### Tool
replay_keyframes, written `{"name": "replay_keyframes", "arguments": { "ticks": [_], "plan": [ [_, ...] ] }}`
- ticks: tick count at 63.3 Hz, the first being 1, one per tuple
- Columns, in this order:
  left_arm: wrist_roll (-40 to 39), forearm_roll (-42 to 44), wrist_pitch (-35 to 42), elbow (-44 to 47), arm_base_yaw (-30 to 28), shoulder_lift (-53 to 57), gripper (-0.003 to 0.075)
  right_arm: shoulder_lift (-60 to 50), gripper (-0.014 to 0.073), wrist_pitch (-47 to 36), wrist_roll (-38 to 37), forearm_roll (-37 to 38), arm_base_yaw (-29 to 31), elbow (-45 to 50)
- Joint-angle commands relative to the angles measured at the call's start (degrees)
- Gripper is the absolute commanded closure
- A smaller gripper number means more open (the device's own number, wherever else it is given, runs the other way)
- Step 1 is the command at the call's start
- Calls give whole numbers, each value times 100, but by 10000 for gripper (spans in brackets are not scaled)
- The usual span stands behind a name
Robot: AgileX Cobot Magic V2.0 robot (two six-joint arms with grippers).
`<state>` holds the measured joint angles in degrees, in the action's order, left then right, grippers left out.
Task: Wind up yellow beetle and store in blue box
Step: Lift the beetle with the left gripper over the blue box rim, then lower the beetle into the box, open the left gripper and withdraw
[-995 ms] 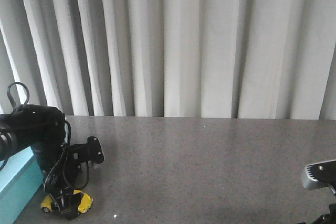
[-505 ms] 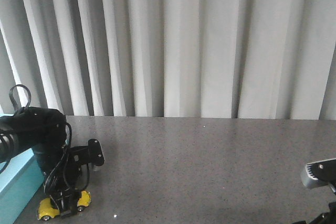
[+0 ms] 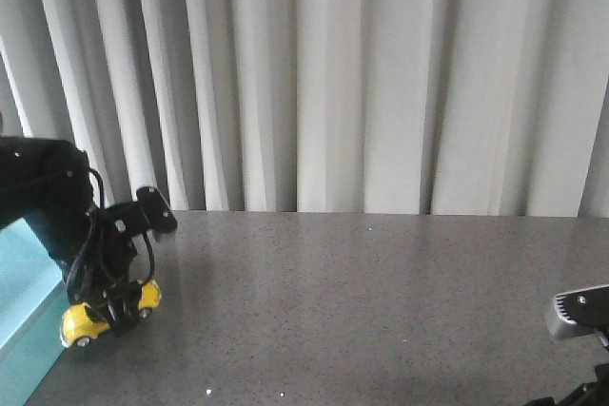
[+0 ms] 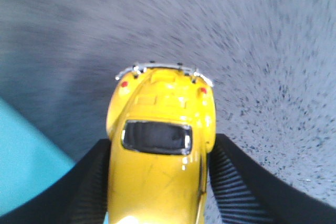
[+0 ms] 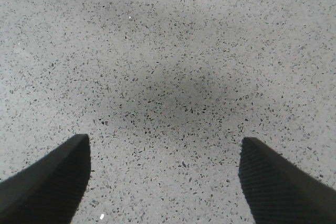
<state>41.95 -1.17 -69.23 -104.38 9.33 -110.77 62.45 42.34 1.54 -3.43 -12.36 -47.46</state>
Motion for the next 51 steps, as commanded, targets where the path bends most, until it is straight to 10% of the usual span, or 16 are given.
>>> {"name": "replay_keyframes", "arguments": {
  "ticks": [1, 51],
  "plan": [
    [-369, -40, 84, -408, -38, 657, 479, -110, 30, -323, 56, 20, -5, -136],
    [-2337, -24, 1457, -587, -2132, -343, 479, -110, 30, -191, 56, -5, -5, -136]
  ]
}}
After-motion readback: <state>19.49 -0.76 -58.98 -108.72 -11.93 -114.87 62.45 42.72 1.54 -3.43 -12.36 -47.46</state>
